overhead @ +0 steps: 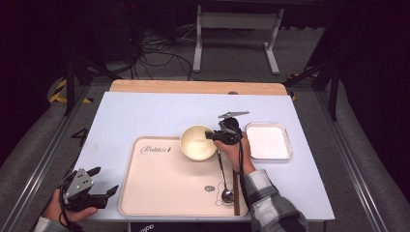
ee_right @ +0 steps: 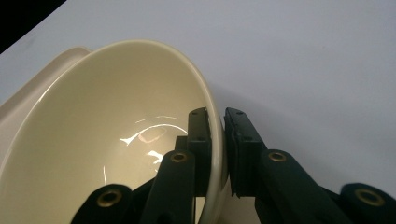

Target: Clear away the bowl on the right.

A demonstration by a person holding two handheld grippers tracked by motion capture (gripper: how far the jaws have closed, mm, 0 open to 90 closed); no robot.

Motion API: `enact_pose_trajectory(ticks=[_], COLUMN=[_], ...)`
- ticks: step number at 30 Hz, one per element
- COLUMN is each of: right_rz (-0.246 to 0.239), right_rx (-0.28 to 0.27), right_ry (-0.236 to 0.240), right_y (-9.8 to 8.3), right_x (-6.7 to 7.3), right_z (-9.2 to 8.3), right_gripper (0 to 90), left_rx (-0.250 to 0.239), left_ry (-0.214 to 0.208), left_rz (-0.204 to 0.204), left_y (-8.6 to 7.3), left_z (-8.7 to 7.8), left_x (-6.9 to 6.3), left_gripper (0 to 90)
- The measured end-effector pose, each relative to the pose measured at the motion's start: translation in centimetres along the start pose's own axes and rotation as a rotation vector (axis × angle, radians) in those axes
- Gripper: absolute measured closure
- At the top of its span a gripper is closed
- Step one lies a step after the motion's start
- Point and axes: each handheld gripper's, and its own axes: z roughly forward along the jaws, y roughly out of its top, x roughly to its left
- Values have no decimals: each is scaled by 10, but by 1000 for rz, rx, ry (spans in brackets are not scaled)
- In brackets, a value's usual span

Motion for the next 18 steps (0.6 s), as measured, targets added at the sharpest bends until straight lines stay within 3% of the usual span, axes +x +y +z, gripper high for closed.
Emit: enact_pose_trajectory(ticks=[14, 18], right_rz=[-24, -29], right_rx=[2, -26], right_ry=[-45, -50], right_y=[-1, 0], right_x=[4, 5], right_z=[8, 3], right_gripper=[820, 790], left_rx=[4, 5], left_ry=[-2, 0], left_rz=[7, 4], left_y=[0, 0], left_z=[1, 0], left_x=[-2, -1], left_gripper=[143, 143])
